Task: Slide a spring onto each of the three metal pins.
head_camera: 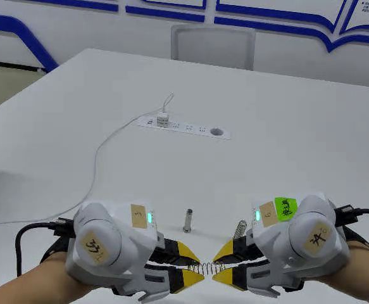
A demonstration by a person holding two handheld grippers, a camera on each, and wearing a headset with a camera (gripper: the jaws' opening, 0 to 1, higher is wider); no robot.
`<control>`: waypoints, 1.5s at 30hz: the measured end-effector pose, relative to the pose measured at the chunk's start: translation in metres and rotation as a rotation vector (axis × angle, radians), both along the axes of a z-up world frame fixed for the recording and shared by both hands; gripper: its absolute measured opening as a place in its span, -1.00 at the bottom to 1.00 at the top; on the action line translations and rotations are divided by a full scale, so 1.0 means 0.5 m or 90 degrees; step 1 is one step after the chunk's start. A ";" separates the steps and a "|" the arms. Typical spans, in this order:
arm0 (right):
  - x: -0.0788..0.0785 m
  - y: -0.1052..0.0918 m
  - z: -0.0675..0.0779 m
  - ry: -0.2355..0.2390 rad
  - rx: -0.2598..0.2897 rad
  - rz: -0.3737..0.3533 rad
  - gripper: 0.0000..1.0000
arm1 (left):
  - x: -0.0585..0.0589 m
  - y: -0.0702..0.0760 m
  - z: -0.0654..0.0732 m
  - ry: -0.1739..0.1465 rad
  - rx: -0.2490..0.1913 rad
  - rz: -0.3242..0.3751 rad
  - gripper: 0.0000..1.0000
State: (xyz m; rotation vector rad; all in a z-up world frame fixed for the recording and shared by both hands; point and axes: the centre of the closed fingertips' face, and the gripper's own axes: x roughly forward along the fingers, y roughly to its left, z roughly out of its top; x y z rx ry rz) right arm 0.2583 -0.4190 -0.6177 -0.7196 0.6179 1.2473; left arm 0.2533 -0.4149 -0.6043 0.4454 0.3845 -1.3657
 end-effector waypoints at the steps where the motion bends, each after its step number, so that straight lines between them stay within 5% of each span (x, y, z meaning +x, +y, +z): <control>1: 0.000 0.000 0.003 0.002 0.004 -0.002 -0.77 | 0.001 0.000 -0.001 0.001 0.000 0.001 -0.80; 21: -0.015 0.023 0.063 0.020 0.106 0.015 -0.78 | 0.002 0.004 0.008 -0.002 -0.012 0.010 -0.79; 35: -0.024 0.051 0.076 0.026 0.139 0.015 -0.78 | -0.006 0.002 -0.003 0.013 -0.009 0.016 -0.80; 45: -0.019 0.056 0.083 0.054 0.183 -0.038 -0.77 | -0.007 -0.004 -0.001 0.038 -0.025 0.035 -0.80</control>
